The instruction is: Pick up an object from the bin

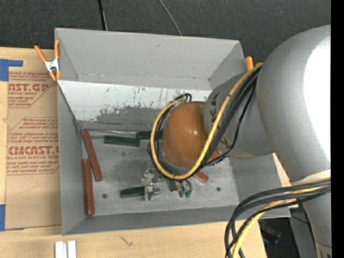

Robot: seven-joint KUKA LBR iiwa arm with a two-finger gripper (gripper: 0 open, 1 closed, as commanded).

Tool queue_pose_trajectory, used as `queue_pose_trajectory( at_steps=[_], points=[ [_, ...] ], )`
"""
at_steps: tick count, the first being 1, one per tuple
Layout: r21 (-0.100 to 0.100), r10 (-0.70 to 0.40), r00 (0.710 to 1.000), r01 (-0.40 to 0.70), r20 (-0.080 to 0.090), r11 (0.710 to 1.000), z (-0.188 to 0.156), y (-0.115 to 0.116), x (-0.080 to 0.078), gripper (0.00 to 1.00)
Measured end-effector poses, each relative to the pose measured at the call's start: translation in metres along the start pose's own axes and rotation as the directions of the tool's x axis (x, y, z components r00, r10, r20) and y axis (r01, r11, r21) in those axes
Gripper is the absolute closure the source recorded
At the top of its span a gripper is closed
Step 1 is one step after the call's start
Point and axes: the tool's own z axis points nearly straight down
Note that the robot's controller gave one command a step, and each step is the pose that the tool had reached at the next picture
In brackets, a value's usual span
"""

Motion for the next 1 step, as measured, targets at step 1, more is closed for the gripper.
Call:
queue_pose_trajectory(
  at_steps=[1],
  points=[
    [0.004, -0.076, 0.997, 0.076, -0.019, 0.997, -0.1338, 0.0018, -0.0246, 1.00]
  ],
)
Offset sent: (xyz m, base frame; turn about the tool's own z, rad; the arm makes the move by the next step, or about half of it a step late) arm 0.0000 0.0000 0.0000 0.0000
